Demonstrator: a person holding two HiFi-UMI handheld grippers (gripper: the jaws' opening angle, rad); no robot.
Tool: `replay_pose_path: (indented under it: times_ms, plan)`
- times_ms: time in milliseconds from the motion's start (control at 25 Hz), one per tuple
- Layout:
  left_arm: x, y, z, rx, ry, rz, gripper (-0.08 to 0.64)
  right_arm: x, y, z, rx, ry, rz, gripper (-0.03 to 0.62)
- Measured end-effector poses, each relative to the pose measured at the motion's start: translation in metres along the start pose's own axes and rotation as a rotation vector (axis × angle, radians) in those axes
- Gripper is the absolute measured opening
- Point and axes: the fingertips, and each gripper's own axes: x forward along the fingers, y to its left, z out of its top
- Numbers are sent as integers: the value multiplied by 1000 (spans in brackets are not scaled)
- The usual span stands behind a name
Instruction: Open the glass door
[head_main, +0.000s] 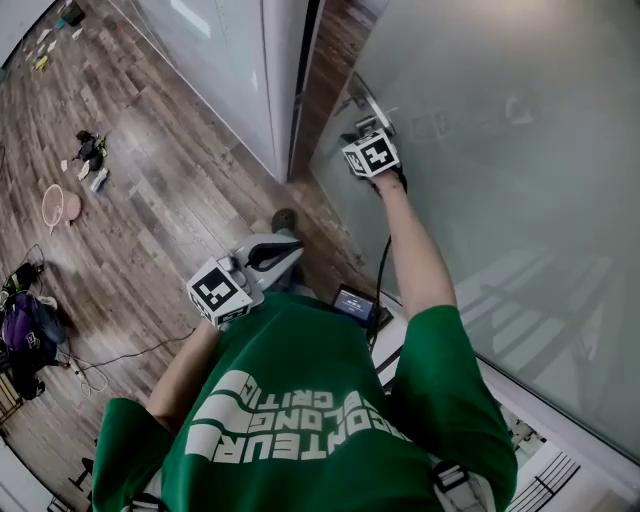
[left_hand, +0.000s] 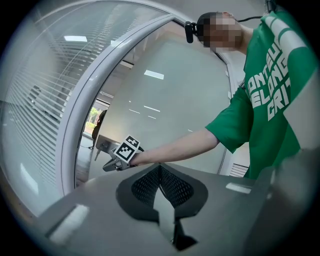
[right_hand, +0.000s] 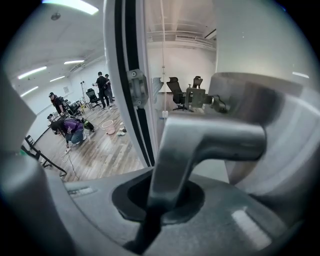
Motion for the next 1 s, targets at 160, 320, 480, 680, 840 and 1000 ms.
replay_pose_path:
  times_ms: [160,320,480,680,840,1000]
  plan:
    - [9,2,3,-10,8,-32,15,-5,-7,-6,17,65,-9,-9]
    - [23,5,7,-2,16,-55,15,-12,-24,-17,32,127,-48,-9]
    - [31,14,13,2,19,-65,15,-28,-43,-18,-8,188,-120,-9]
    - [37,19,14,12,27,-81,15,-37,-66,-19,30,199,-143,-8]
    - [37,21,27,13,28,-77,15,-47,-74,-15,73,200,-111,60]
    - [39,26,26,12,21,-75,15,-65,-93,-14,153,148,-156,97]
